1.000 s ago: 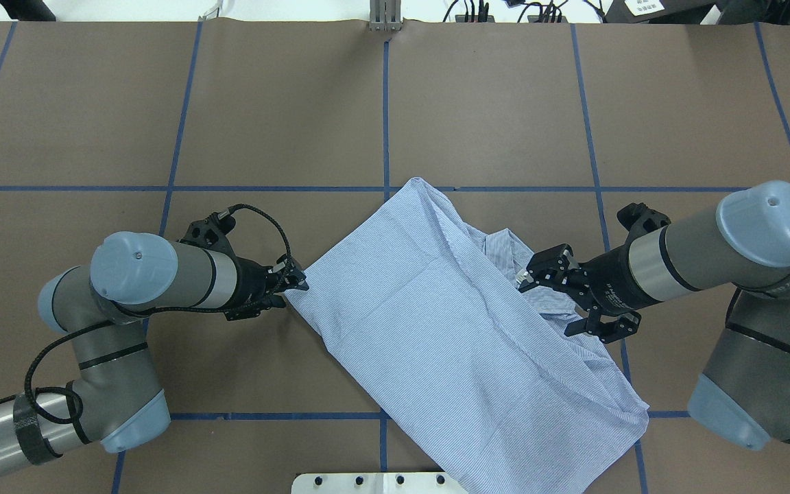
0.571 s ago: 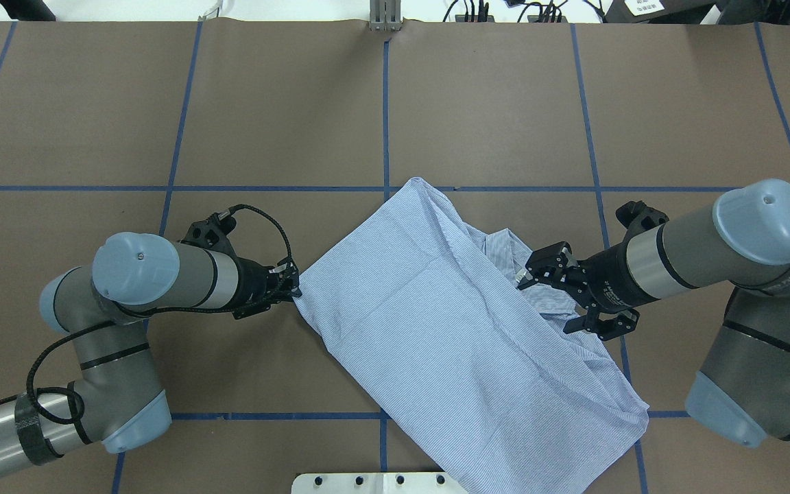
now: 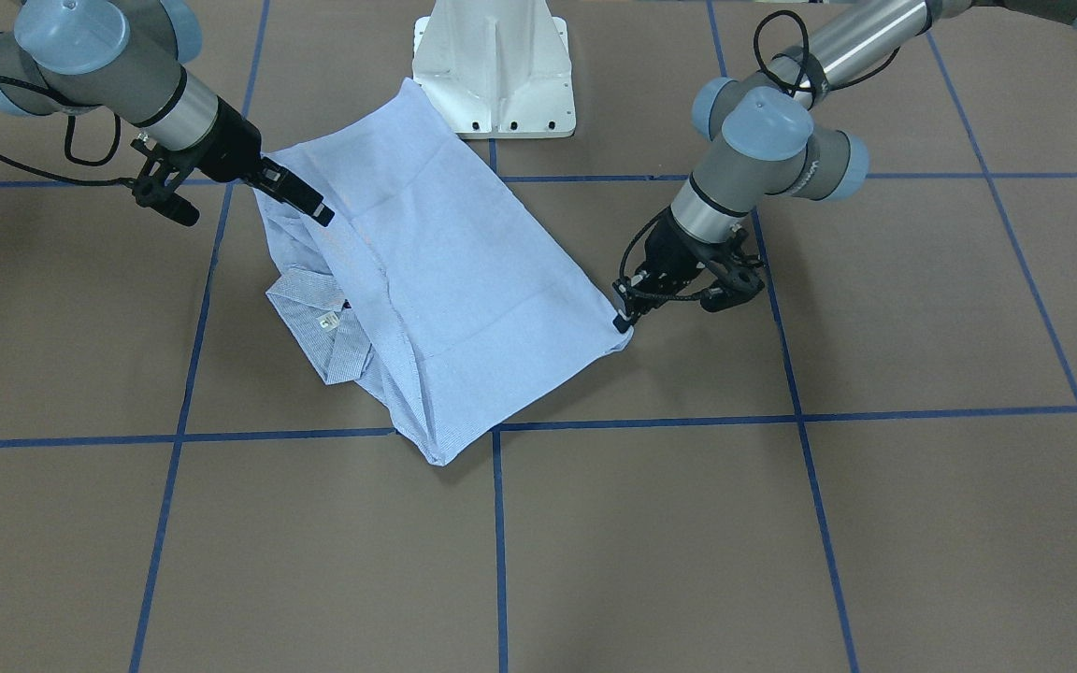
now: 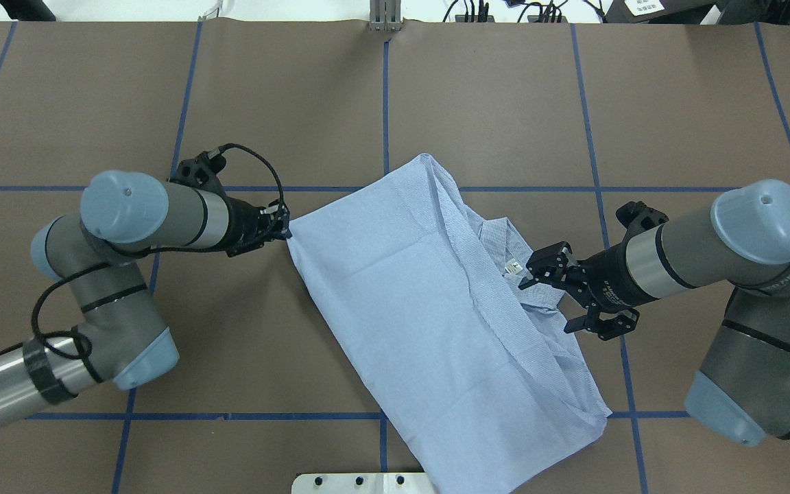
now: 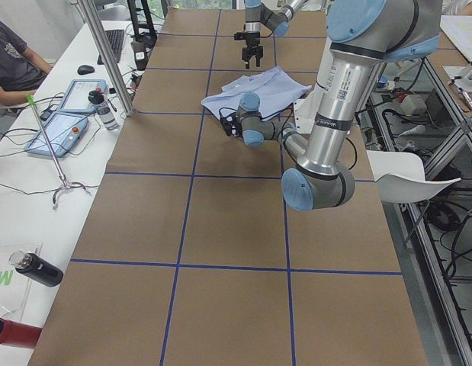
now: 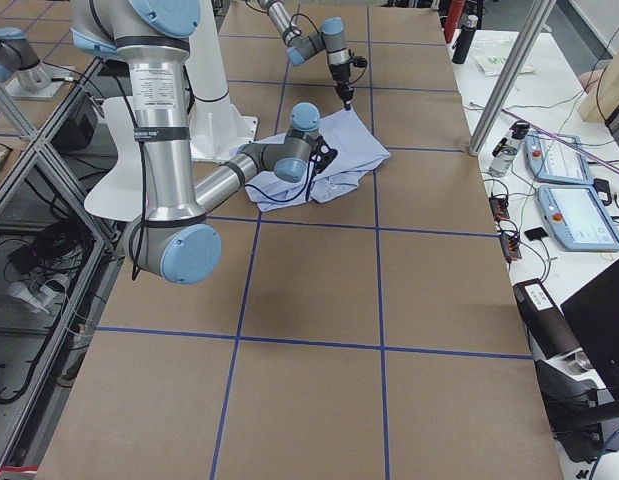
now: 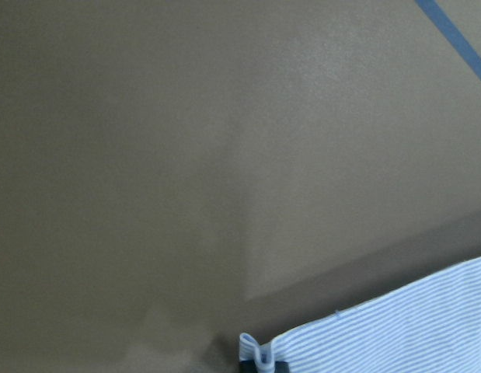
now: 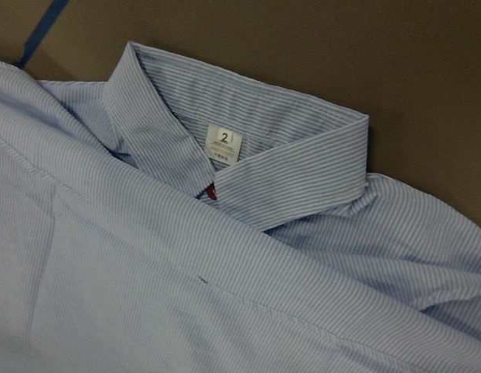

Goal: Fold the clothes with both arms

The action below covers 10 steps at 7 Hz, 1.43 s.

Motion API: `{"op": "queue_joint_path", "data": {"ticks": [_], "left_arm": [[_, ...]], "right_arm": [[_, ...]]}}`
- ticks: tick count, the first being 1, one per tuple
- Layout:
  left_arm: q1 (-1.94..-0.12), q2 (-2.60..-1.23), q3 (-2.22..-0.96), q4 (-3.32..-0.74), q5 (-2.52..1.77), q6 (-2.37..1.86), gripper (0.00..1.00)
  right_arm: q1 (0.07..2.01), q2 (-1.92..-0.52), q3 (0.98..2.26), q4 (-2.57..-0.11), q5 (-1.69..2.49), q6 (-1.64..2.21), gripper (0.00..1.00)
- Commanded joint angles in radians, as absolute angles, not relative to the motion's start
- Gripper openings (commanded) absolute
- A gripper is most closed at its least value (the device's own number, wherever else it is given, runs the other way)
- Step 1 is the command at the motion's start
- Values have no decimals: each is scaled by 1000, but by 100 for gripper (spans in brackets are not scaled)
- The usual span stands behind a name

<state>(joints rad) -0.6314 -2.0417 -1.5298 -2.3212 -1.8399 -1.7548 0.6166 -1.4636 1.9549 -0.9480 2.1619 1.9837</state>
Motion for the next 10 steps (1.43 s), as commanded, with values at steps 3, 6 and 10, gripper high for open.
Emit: {"op": "queue_joint_path", "data": {"ticks": [3,6,10], "left_arm": [[-802,-2379,-1030,-2468,-1841,-1623,0],[-816,-2351,-1088,-2499,-1894,-1594,62],[-873,-2138,-1364,-2499,-2057,-1600,62]], "right_arm": [[614,-1456,1947,-950,2141,1985,100],[580,-1279,1837,-951,2033,1991,100],[375,-1130,1835,-1327,1839,1473,100]]}}
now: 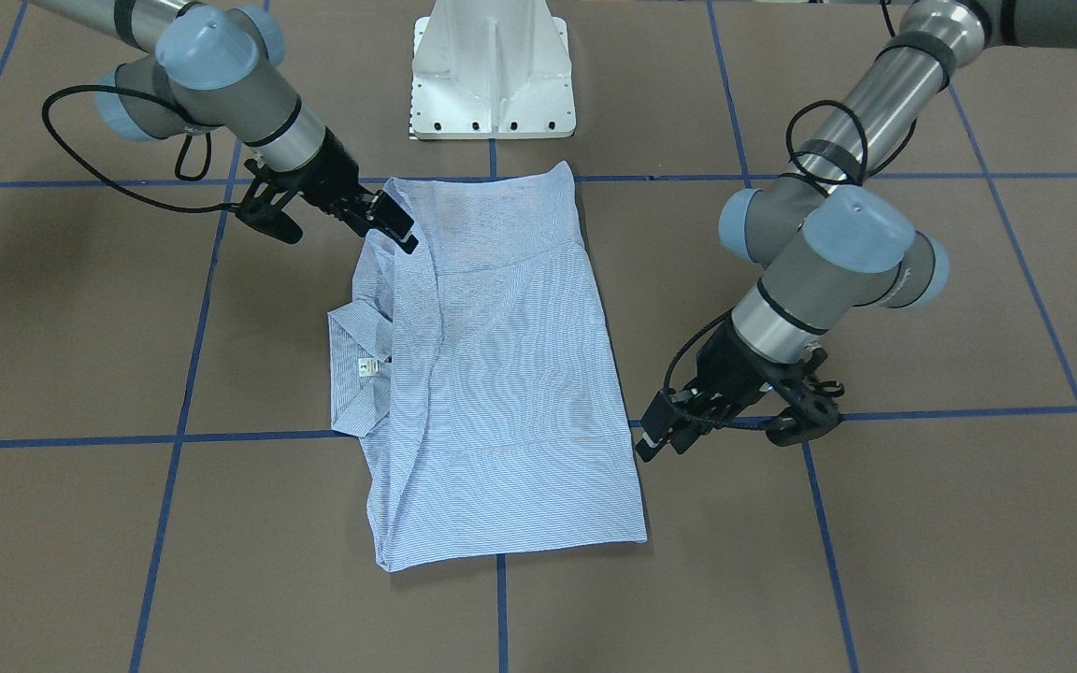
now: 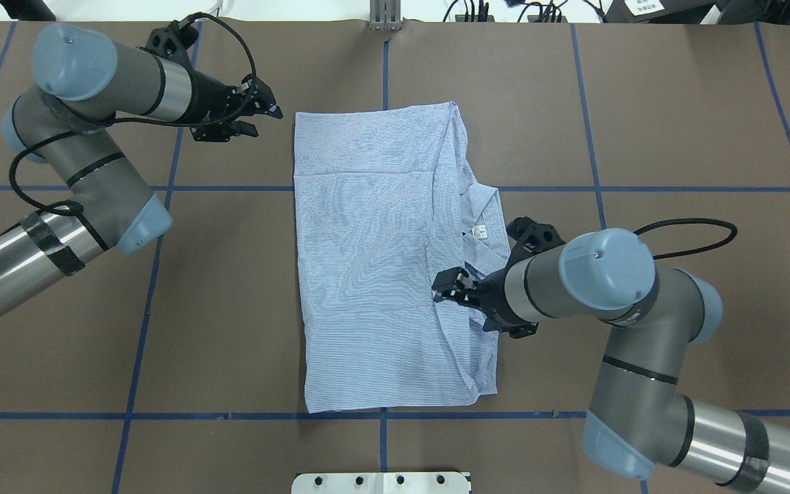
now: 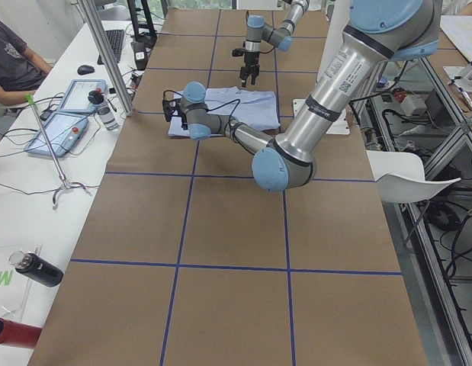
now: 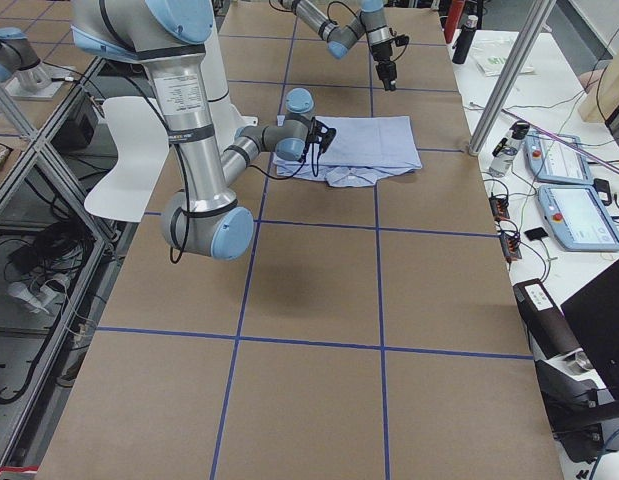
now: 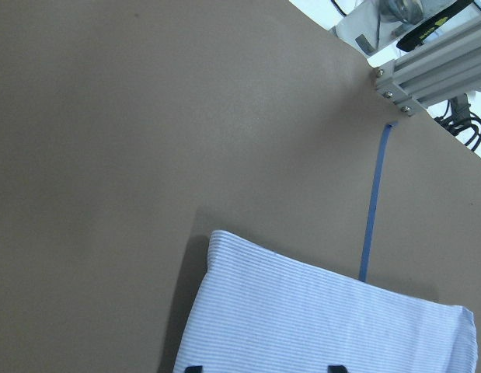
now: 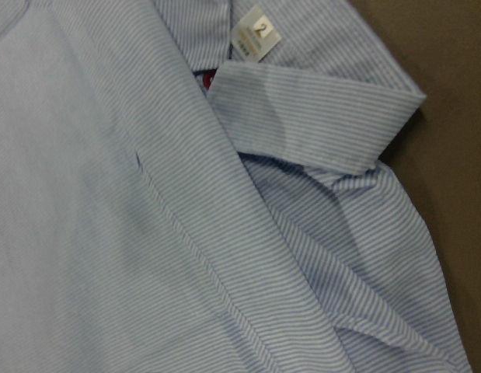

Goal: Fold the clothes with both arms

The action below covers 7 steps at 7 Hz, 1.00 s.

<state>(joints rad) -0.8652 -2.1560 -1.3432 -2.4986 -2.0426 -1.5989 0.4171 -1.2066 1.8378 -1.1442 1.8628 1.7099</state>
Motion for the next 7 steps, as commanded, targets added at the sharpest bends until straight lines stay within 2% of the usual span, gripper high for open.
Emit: {"op": "queue_joint_path", "data": {"ticks": [1,2,4,5,7], "left_arm": [[-873,-2138,-1364,-2499,-2057,-1604,62],[-871,-2137,-1364,-2499,-2056,-1605,62],[-871,-2134,-1361,-2499,-2054,-1605,62],[-871,-2134,-1361,-2499,-2054,-1605,62],[-871,-2131,-1361,-2499,-2054,-1606,62]], "right_arm": [[341,-1071,1833,-1427,1775,1385,100],[328,-1051,1822,-1490,1743,1249,95],[302,-1045,1822,-1542,1697,1096,65],[298,-1042,1828,-1586,1691,1028,56],[275,-1046,1832,-1633,1672,1014,53]]}}
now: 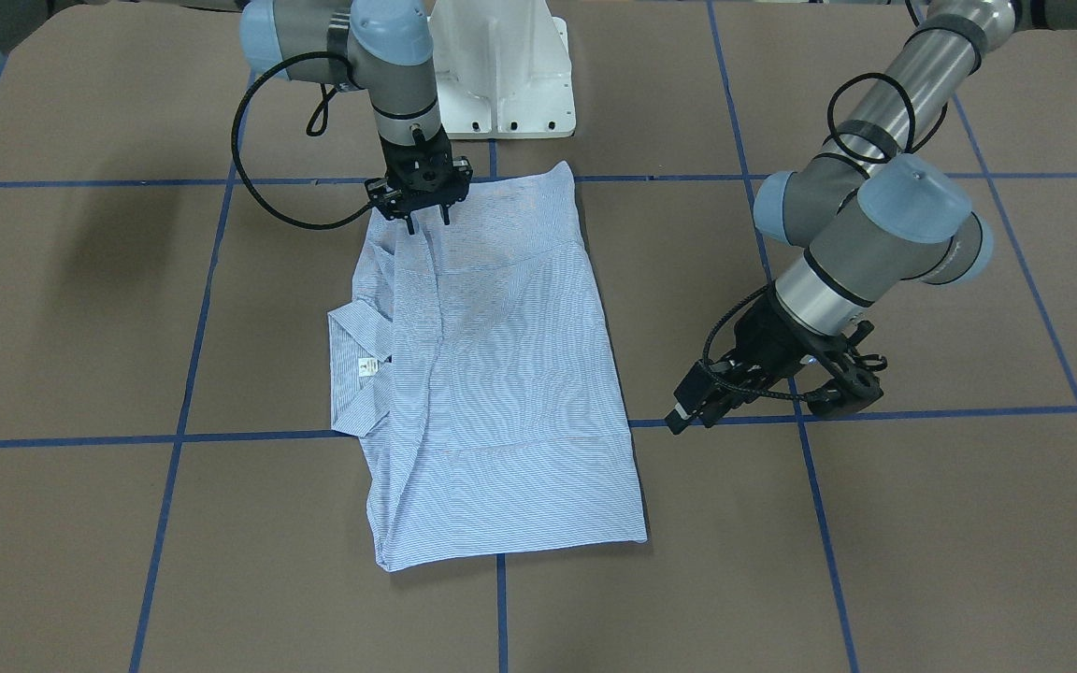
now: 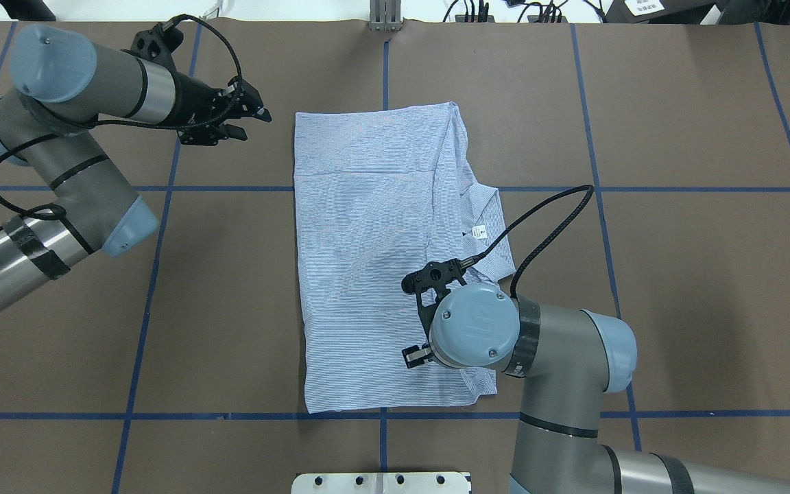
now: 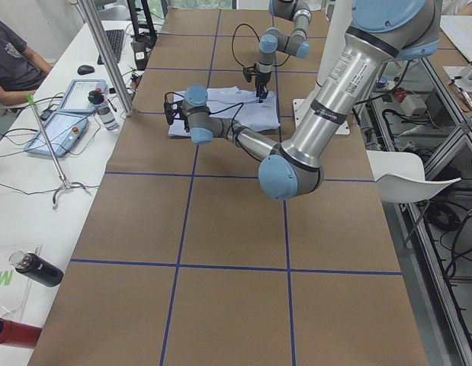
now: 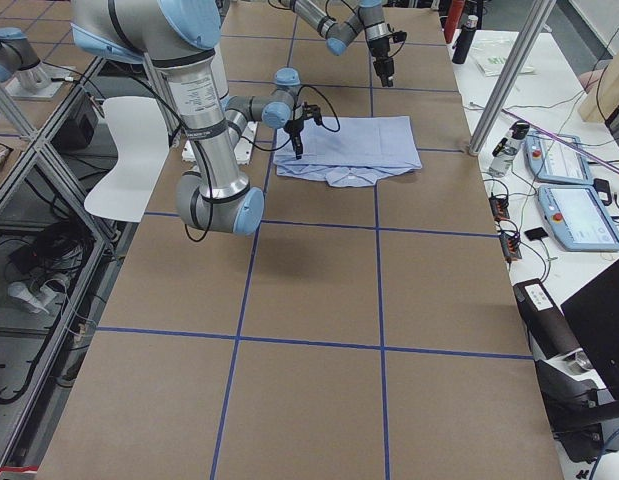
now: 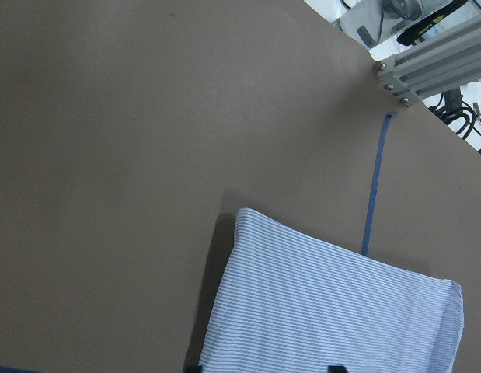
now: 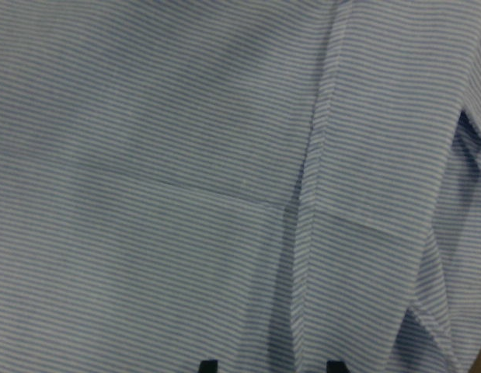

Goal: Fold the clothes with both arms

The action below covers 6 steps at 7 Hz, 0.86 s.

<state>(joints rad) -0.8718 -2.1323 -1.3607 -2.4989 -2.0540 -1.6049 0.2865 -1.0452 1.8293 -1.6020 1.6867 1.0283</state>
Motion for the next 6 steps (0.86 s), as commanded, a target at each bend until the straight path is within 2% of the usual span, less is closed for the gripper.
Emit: {"op": "queue_joint_path", "data": {"ticks": [1,2,3,6], "left_arm": [[-873,-2131,-1361,-2499,-2054,-1606,62],[-871,-2131,-1361,-2499,-2054,-1605,62],[-871,-2131,-1359,-2499,-2054,-1605,62],[-871,-2131,-1359,-2499,-2054,-1605,62]], "right_arm": [[273,-1051,1832,-1635,1669,1014,44],[275,-1052,1835,-1635,1669,1014,20],[275,-1055,1850,-1637,1672,1006,0],[278,-1074,1859,-1643,1671,999,0]]}}
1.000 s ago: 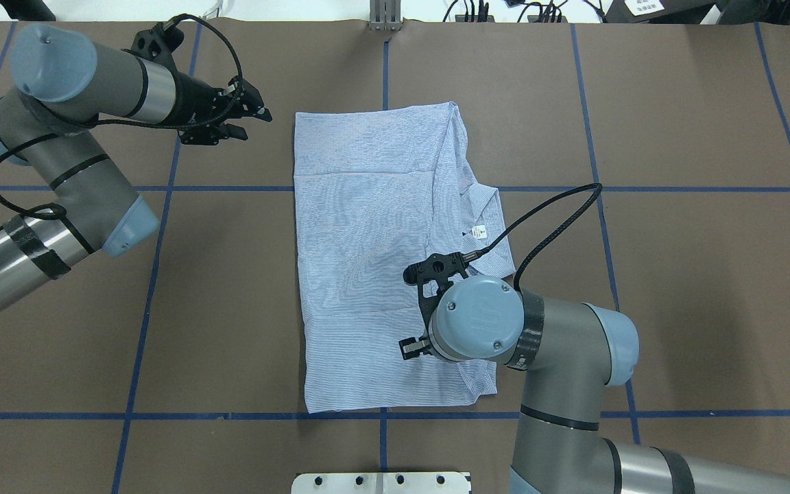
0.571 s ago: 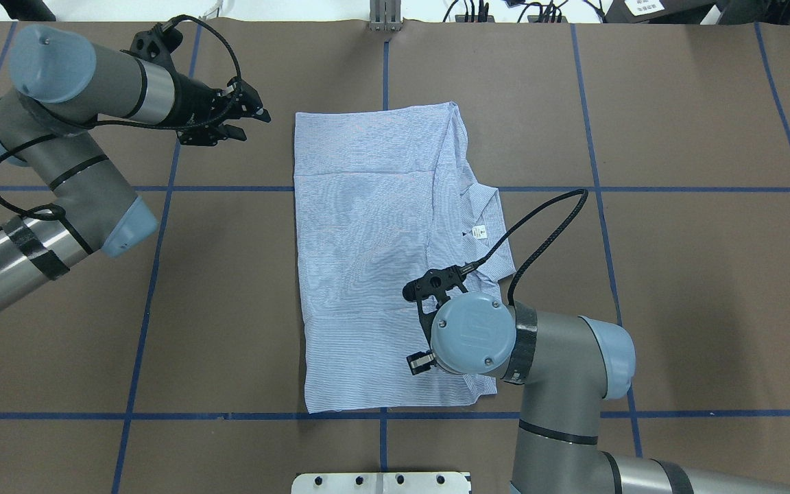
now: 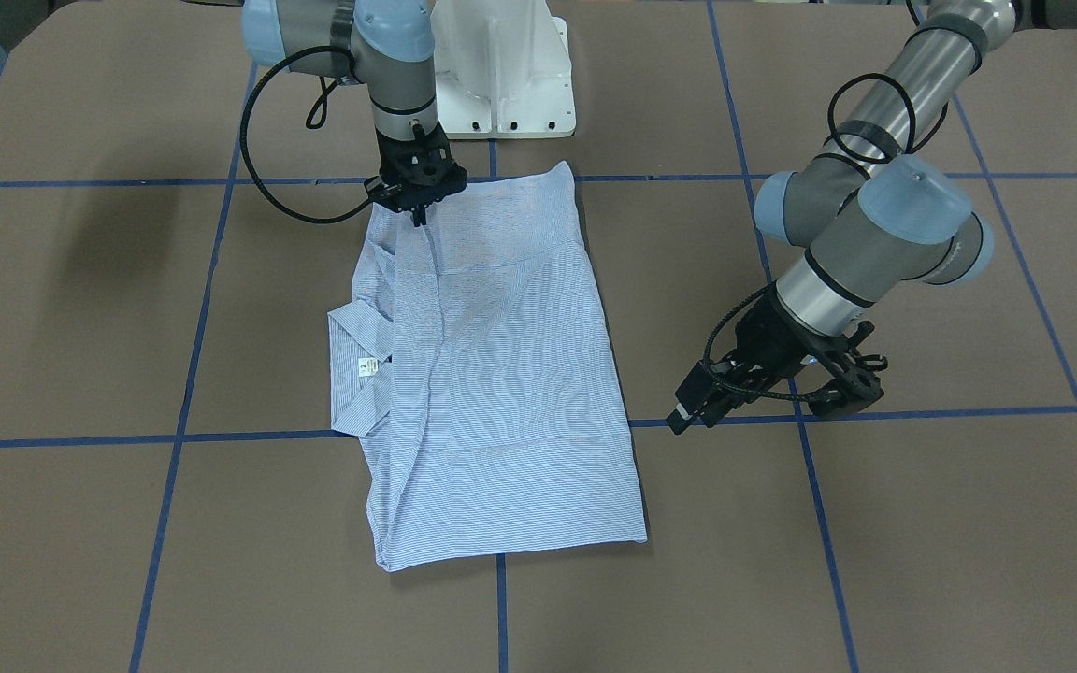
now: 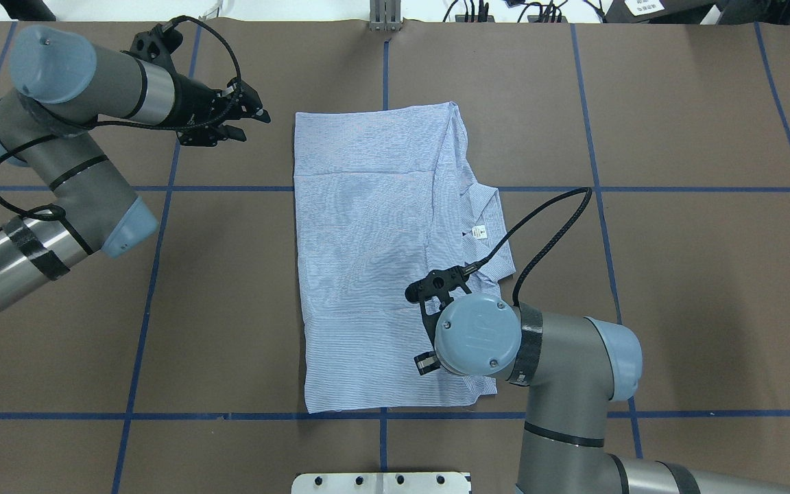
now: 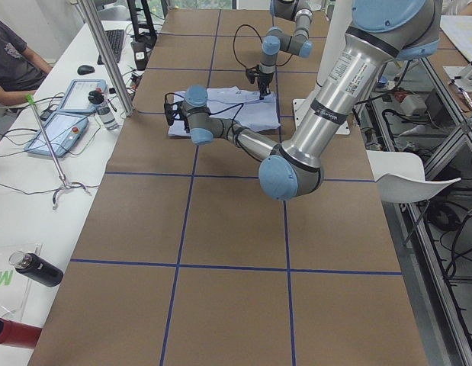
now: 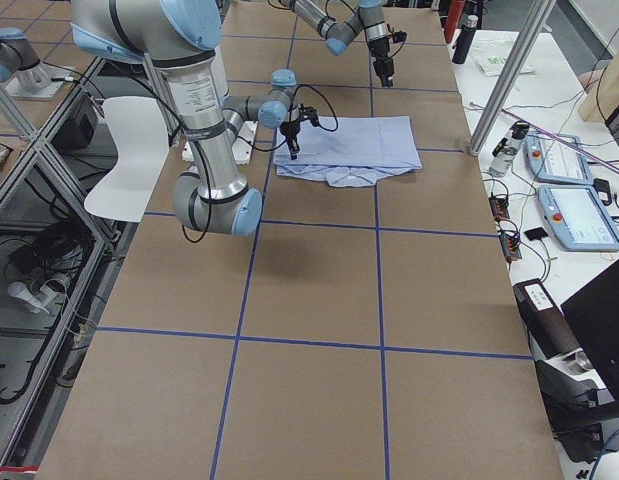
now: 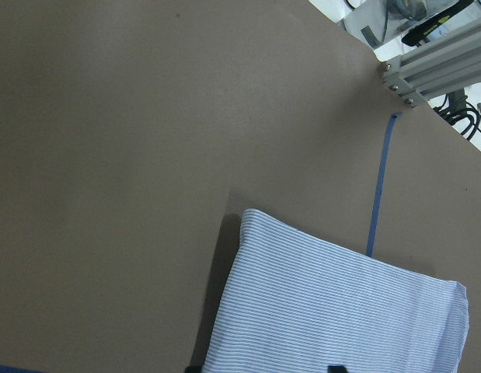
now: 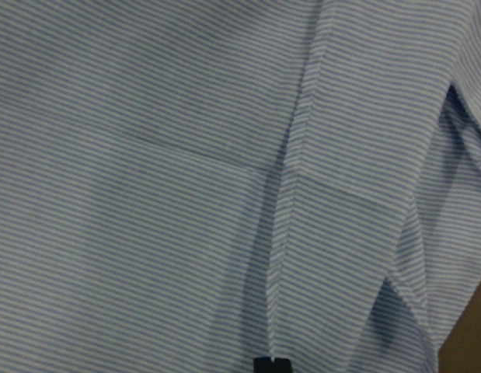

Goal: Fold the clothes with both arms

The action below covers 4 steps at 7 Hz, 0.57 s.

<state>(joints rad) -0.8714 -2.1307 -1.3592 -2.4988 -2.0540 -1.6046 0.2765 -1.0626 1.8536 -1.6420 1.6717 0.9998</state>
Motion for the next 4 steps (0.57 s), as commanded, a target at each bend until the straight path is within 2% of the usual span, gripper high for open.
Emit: {"op": "queue_joint_path", "data": {"ticks": [1,2,4], "left_arm": [[-871,-2131,-1359,-2499,-2054,-1605,62],[-871,-2131,-1361,-2499,-2054,-1605,62],[-871,-2131,-1362,-2499,-2054,-1606,62]], "right_arm": [[299,-1084,1891,-1644,1681,994,0],[305,-1129,1960,-1675,1690,967,0],[310,-1195,2005,-1680,1683,975,0]]}}
